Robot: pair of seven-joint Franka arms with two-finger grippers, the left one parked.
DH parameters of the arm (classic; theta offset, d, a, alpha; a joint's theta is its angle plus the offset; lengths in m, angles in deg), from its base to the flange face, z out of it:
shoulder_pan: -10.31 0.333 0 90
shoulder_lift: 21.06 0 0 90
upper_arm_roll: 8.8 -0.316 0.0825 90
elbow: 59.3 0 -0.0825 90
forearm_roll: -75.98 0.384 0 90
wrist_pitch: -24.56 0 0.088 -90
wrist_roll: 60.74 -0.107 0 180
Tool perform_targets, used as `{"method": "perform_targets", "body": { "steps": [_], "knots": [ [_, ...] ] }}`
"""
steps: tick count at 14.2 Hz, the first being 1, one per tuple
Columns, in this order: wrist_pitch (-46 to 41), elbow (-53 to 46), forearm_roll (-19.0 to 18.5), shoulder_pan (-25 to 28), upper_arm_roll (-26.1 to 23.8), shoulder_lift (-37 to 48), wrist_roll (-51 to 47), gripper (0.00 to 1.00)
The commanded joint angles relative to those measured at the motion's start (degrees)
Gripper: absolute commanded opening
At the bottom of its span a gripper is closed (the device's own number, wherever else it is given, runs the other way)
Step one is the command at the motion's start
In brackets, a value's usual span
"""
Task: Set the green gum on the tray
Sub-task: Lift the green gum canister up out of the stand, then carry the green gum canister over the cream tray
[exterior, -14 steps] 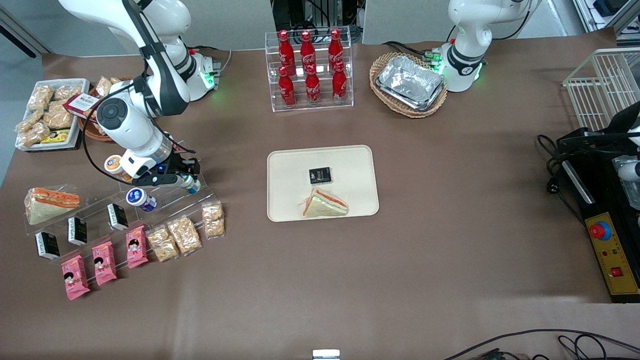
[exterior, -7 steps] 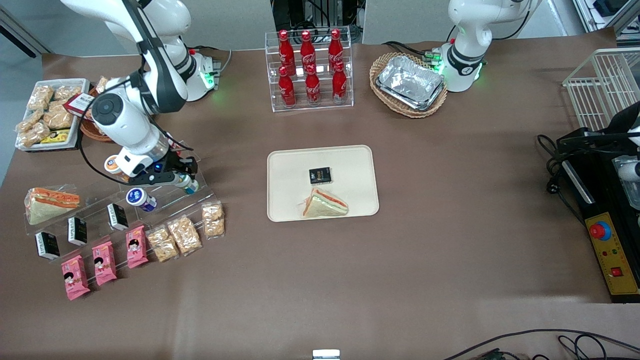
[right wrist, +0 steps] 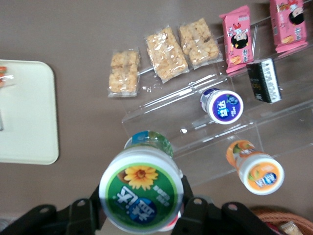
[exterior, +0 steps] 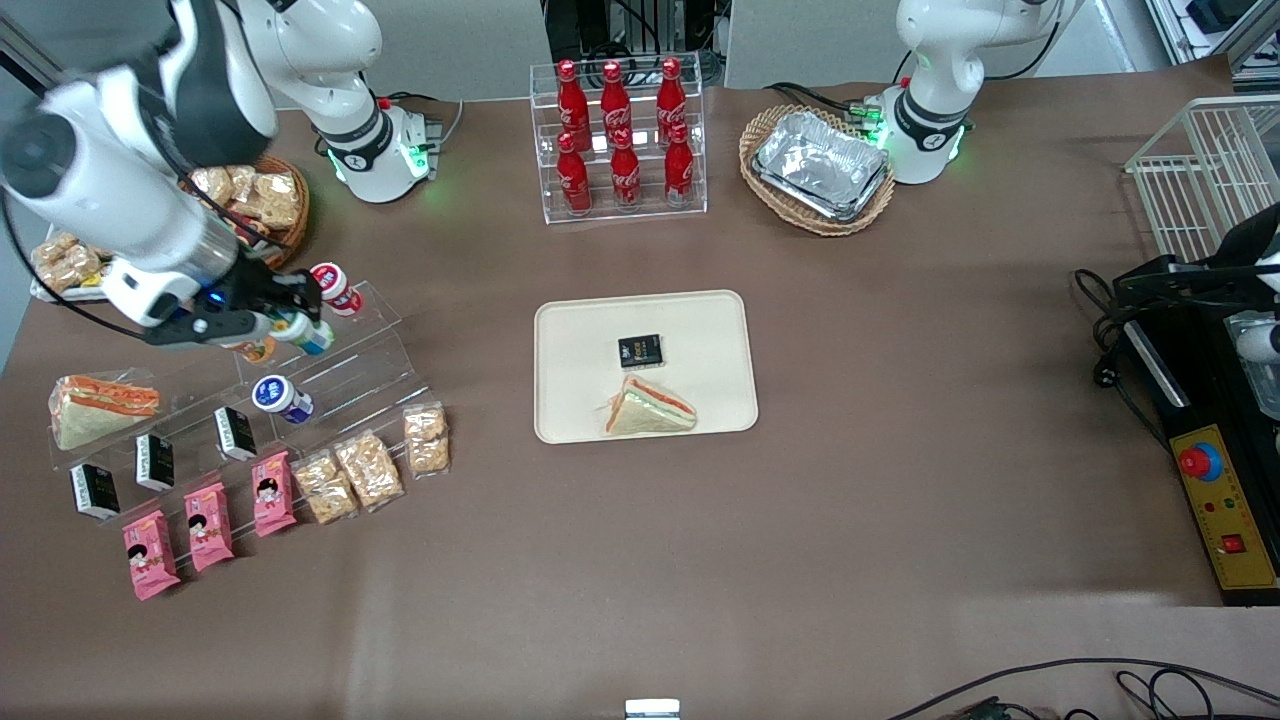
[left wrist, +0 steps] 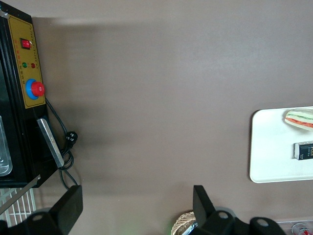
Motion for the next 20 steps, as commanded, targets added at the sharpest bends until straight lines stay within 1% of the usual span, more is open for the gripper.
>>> {"method": "perform_targets", "body": {
  "steps": [1, 2, 3, 6, 8, 11, 14, 17, 20],
  "knots": [
    [-9.29, -9.61, 1.56, 0.15, -0.82, -1.64, -0.55, 0.37],
    [-10.26, -10.58, 2.6, 0.42, -1.26, -1.64, -3.08, 0.37],
    [-10.7, -11.03, 3.4, 0.51, -2.92, -1.55, -6.24, 0.37],
    [-10.19, -11.12, 4.02, 0.51, -10.03, -1.64, -16.42, 0.37],
    [-9.05, -11.55, 5.59, 0.6, -14.51, -2.08, -24.16, 0.37],
    [-6.76, -13.49, 5.6, 0.68, -21.2, -4.97, -33.75, 0.37],
    [-1.67, -13.06, 4.81, 0.68, -26.91, -8.48, -42.11, 0.37],
    [6.93, -9.46, 2.1, 1.64, -29.82, -12.87, -46.08, 0.37],
    [12.83, -6.82, -4.48, 4.63, -29.92, -18.67, -51.0, 0.37]
  ]
}}
